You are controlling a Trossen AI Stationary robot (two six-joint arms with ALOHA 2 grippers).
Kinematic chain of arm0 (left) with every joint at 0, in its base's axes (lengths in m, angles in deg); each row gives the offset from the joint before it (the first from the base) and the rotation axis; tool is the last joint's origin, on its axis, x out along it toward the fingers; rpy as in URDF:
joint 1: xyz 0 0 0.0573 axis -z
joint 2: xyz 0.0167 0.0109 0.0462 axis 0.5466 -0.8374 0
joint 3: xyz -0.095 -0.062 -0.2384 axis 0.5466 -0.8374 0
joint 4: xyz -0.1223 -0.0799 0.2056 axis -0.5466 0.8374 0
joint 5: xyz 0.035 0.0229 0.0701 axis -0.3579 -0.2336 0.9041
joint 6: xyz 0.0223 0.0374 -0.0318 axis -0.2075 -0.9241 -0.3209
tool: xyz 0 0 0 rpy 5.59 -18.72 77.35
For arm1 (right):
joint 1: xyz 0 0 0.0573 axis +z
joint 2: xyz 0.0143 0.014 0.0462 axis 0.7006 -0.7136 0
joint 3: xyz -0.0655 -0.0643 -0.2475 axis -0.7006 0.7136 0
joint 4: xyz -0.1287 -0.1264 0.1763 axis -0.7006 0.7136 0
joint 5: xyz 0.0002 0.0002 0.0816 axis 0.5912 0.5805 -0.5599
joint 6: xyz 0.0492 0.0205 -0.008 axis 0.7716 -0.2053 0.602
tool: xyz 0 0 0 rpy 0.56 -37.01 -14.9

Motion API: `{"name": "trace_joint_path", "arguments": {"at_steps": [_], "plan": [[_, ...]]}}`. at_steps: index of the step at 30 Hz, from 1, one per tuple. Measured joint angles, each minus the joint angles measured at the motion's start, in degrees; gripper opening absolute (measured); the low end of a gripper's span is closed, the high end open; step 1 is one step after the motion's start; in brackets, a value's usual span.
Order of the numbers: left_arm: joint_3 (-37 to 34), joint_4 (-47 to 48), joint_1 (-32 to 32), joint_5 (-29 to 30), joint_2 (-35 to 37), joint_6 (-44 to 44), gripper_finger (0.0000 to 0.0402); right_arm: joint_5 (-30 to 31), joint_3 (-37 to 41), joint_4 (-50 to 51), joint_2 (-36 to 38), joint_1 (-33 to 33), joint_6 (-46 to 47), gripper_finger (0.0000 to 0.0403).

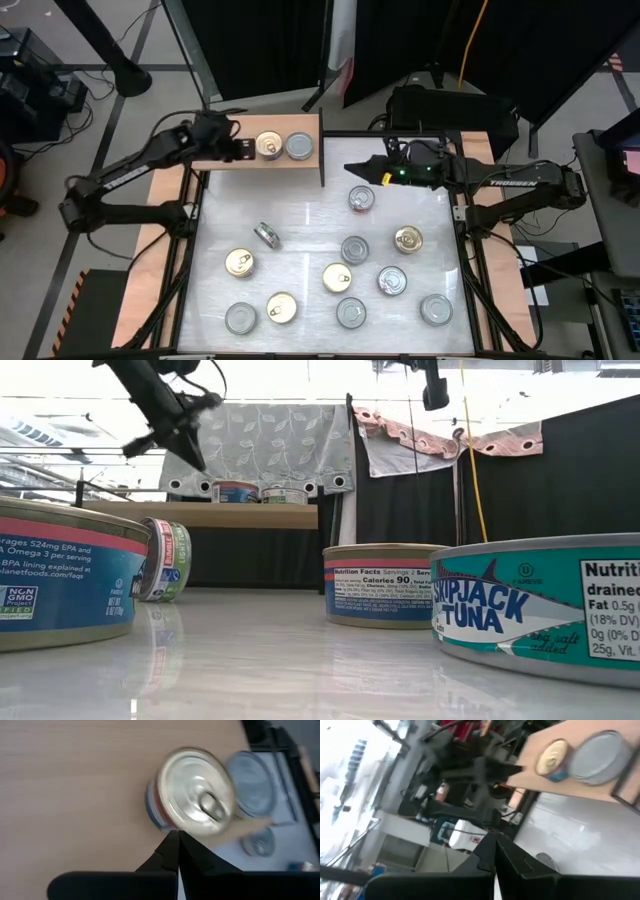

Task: Stack canned seafood by type on shelf
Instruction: Stack the blue pink tuna can on top of the blue pink tuna can on the shelf

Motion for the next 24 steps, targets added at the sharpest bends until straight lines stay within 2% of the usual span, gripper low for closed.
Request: {"name": "trace_joint_path", "arguments": {"at_steps": [3,6,11,17,24], "plan": [[0.0,1.4,1.0,-0.9,4.9,0.0,0.0002,2.0,0.0,4.9,0.0,0.0,2.8,0.0000],[0.0,0.9,2.4,-3.1,9.7,-0.1,0.0002,3.2,0.0,14.0,0.0,0.0,6.7,0.0000],[0.0,-1.7,5.1,-10.4,15.5,-0.4,0.0002,1.9,0.0,27.5,0.0,0.7,10.5,0.0000],[0.0,-3.2,10.6,-15.5,18.5,-0.6,0.0002,0.2,0.0,34.4,-0.8,3.6,12.5,0.0000],[0.0,-4.3,17.9,-16.1,18.9,-3.4,0.0002,-1.5,0.0,37.6,-5.8,5.7,15.2,0.0000]]}}
